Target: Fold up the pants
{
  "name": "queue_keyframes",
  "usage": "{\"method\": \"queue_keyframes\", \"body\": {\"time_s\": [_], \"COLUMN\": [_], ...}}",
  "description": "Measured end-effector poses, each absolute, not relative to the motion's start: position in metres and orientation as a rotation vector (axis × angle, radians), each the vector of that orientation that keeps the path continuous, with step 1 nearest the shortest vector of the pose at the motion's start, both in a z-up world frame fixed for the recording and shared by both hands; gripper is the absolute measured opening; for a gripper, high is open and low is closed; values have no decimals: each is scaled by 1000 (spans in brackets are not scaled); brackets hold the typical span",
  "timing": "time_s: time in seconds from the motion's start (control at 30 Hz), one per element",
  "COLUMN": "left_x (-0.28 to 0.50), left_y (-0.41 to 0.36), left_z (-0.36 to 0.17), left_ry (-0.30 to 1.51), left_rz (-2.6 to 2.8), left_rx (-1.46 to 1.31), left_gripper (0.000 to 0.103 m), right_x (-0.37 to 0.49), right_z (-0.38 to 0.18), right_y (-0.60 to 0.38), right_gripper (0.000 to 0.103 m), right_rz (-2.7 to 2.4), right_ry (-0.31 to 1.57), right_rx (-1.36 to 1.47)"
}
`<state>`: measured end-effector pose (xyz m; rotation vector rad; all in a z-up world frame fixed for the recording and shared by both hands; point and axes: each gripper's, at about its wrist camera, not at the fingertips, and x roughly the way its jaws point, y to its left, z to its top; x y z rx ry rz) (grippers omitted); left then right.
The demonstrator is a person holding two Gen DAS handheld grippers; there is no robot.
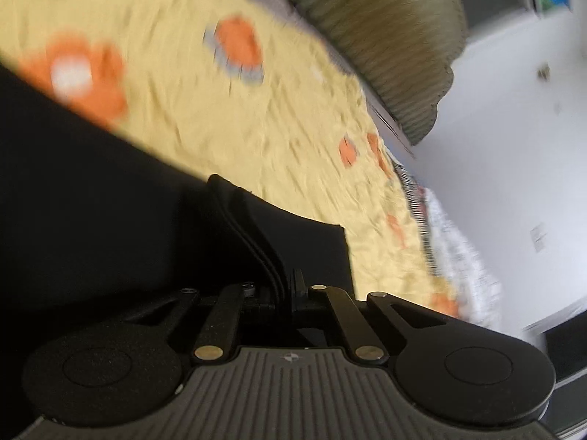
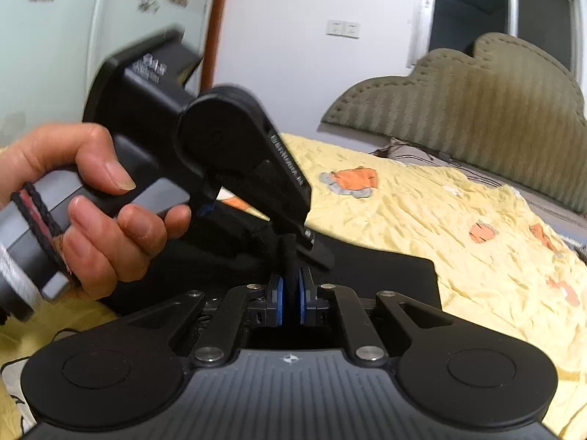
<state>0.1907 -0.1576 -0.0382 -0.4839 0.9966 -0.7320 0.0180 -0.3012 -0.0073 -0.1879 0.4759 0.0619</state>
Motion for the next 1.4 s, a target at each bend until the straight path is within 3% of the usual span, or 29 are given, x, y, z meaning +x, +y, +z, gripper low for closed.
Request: {"method": "queue_keyframes", "body": {"time_s": [0.2,0.6,0.67,0.73,0.8,0.93,1.0,1.2,1.27,1.4], "left_x": [172,174,178,182,180,178,182,203,196,167], "left_y": [-132,-77,-77,-72,-64,-65,-79,-122,-122,-112], "left_z": [-11,-20,-25,-24,-18,4,5,-38,-32,-14], "left_ry": [839,787,814,826,785,692,715,801,771,740], "left_rz": [-624,-421,-399,-334,-281,-295,-379,-350,-340,-408], "left_rx": [-202,-30,-12,-28,-35,24,50,188,203,226], "left_gripper": [9,8,24,40,64,69,78,78,75,83], "right_x": [34,65,70,75,67,52,64,126,136,102], "right_z": [-5,-27,-32,-35,-27,3,5,-21,-18,1], "right_y": [-262,-201,-203,-205,-214,-271,-304,-362,-375,-358], "right_gripper": [8,8,10,19,24,24,24,24,24,24], "right_rz": [179,356,353,370,390,353,249,144,129,133], "right_ry": [481,515,539,601,602,558,573,715,710,649], "right_rx": [-228,-252,-238,-242,-244,-147,-124,-41,21,-3]}}
